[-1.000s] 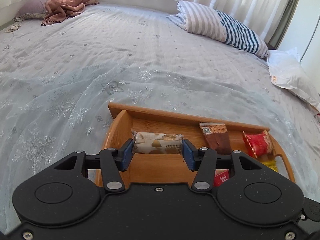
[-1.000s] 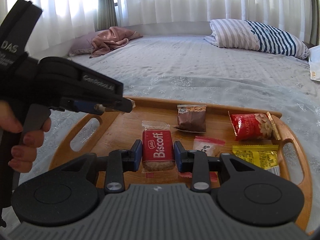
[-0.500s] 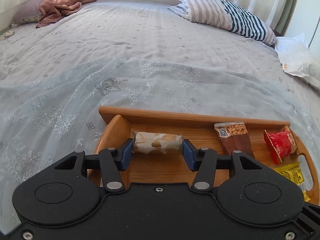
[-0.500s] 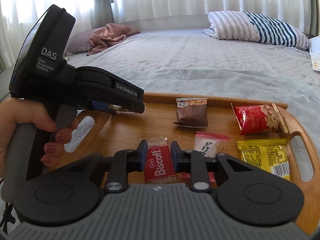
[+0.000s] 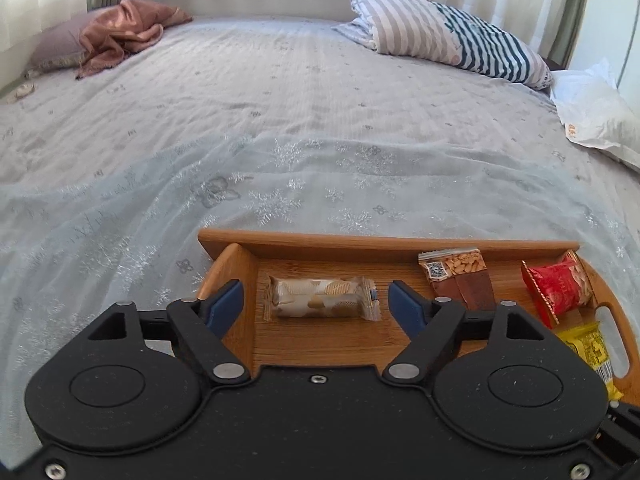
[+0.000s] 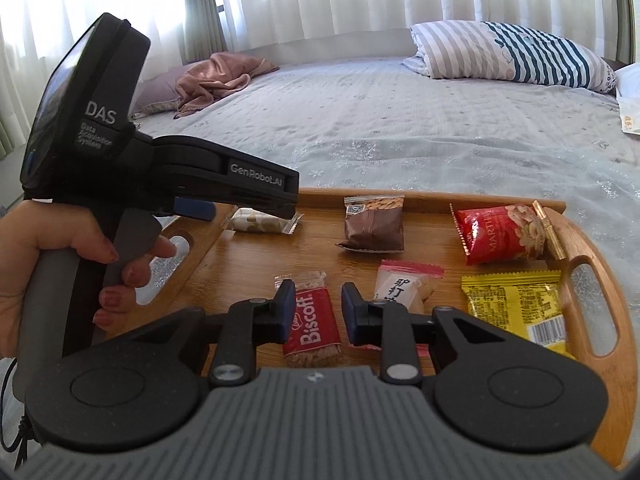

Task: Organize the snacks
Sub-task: 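Lower both snacks onto the tray and open both grippers, then lift both grippers away from the tray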

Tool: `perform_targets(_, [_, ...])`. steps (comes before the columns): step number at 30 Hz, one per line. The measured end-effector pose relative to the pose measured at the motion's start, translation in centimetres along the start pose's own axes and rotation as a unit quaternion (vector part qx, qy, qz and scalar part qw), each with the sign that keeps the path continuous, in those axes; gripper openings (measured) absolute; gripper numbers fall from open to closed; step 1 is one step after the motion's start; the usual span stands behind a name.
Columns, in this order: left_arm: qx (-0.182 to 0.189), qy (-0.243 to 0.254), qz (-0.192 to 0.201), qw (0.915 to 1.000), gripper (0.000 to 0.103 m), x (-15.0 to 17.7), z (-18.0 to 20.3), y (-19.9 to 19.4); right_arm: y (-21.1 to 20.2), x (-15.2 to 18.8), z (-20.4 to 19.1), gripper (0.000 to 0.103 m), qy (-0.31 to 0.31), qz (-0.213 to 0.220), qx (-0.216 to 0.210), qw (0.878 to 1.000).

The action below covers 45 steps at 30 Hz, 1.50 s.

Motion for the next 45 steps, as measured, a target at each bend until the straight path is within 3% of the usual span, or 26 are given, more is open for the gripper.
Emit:
perform_targets(4, [0.000,0.008,0.016,0.9998,0.086,0.6,0.4,-2.9,-1.7,0.1,0.6,0.058,0.003,0.010,0.004,1.000])
perform_targets(19, [0.025,0.024,0.076,0.9965,0.095,8.3,3.3,-16.2,-10.1,3.6,3.0,0.088,-0.018,0.055,0.003,0.998])
perform_targets(30, [0.056,0.026,0.091,0.9939,0.097,14.6,6.3,-22.1,-14.3,8.2,4.9,0.092,-0.046,0.077,0.036,0.995])
perform_targets(39, [0.051,0.064,0.063,0.9946,0.097,18.0,8.1,-21.4,-15.5,11.8,6.4,0.092,-0.052,0.070,0.061,0.994])
perform_targets(45, [0.055,0.081,0.041,0.9944,0.094,19.5,8.8,-20.2,-15.6,12.7,6.7,0.092,-0.054,0.065,0.052,0.995])
Point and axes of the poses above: each gripper's, at about its wrist camera, not at the fingertips, and y roughly the way its jaws point, z to its right, x to its underside, the point moved 4 cm from there along y, roughly the way its jaws point, and after that the axes turned 14 degrees about y, right-handed, at the moved point
